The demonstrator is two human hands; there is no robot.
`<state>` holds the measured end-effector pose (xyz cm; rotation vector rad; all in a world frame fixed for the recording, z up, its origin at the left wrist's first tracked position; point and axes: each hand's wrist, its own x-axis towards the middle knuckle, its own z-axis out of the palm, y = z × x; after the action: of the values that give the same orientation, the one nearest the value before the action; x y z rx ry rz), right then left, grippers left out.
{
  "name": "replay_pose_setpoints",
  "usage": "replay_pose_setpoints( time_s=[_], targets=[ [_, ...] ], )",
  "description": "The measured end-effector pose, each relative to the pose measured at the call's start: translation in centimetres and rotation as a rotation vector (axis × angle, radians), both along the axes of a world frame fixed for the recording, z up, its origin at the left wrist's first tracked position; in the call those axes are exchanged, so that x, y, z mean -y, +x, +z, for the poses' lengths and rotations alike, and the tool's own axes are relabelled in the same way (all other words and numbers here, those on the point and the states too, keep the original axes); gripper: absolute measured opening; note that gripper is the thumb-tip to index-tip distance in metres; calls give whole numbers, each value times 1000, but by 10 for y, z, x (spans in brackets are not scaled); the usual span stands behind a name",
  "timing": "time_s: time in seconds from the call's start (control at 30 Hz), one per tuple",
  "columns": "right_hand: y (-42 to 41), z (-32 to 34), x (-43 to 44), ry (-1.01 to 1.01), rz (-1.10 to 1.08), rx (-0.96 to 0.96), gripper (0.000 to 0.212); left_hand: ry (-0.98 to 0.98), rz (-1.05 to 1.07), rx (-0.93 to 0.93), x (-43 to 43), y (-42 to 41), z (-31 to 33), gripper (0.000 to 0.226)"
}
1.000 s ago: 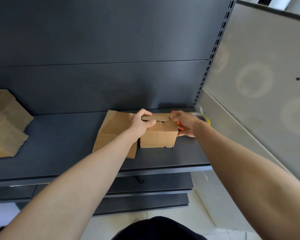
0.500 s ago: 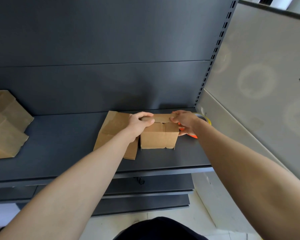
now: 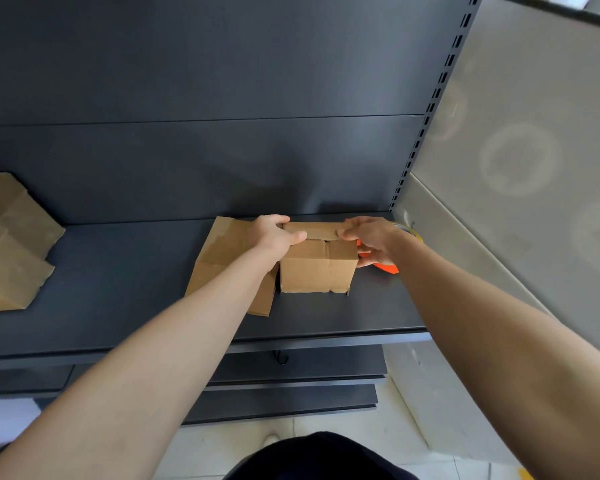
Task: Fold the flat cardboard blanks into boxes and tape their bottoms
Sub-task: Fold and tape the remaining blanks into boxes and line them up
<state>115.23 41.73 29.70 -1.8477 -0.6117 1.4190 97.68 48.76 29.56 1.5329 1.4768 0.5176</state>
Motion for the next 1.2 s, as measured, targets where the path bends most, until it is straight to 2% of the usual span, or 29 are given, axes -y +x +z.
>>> replay_pose_setpoints(
  time_s=[0.1,0.2,0.37,0.57,0.7,0.8,0.9,0.97,1.1,1.2],
  targets=[
    [4,0,4,6,16,-83,16,-28,13,-40,-2,1,4,57],
    [7,-3,6,18,34,-146,28,-62,100,-96,-4,2,6,54],
    [3,-1,2,27,46,8,29,-13,78,-159,-4,3,9,41],
    [-2,0,2,16,29,26,30,-31,-109,-71,-3,-6,6,72],
    [1,0,4,11,57,-29,28,62,-164,-145,-6,-8,5,62],
    [3,-2,7,12,87,-99,30,130,-170,-250,-6,-6,6,46],
    [2,0,3,2,97,23,41,153,-186,-309,-6,-1,9,38],
    [-1,5,1,-3,77,82,45,133,-192,-293,-6,3,11,42],
    [-2,7,1,-15,84,74,44,24,-220,-261,1,10,9,66],
    [6,3,8,-2,113,42,36,-95,-177,-252,2,14,10,66]
  ],
)
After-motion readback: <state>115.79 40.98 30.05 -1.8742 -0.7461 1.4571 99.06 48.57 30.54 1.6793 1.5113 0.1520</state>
